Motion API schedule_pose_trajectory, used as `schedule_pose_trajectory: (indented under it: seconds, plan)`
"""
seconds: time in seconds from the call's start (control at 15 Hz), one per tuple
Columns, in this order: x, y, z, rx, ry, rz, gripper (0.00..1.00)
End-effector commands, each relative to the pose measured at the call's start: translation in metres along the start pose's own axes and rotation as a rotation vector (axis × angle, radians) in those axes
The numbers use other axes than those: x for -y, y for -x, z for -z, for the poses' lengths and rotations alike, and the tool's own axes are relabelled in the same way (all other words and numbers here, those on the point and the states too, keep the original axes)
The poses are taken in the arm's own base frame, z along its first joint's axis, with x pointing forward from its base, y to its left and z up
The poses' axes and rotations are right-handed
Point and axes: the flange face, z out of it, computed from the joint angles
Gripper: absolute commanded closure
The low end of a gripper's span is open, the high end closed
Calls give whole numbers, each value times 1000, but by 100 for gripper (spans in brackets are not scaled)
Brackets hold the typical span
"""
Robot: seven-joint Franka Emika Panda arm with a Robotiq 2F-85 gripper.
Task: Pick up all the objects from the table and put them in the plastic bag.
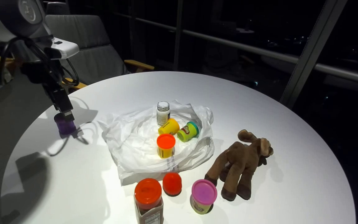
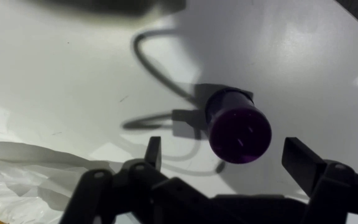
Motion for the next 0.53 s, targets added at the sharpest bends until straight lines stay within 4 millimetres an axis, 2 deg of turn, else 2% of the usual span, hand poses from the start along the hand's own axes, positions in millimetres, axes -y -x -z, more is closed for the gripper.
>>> schedule_pose_trajectory:
  seconds: [0.0,0.47]
  plan:
    - [0,-2,-12,-3,-23,10,0]
    - [1,-6,-25,-1,-37,-6,0]
